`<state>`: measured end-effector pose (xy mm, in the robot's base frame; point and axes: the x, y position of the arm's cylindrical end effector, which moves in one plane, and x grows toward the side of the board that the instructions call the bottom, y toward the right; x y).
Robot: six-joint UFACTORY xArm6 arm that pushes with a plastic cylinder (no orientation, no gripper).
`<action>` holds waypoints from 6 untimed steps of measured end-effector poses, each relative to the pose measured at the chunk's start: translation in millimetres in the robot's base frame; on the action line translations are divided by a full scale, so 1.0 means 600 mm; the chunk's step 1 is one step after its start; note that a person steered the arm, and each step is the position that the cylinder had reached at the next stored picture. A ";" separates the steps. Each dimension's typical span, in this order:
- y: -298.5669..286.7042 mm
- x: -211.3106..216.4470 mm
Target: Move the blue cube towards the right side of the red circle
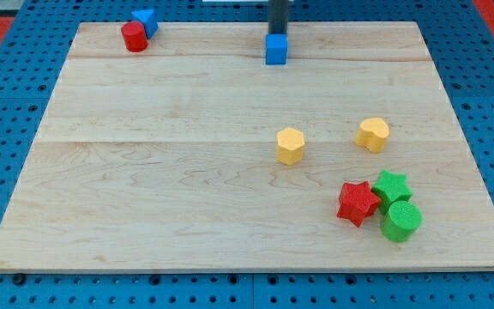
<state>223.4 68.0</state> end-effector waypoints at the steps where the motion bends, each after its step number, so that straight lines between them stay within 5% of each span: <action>1: 0.045 0.046; 3: -0.115 0.028; 4: -0.074 -0.007; 6: -0.257 0.039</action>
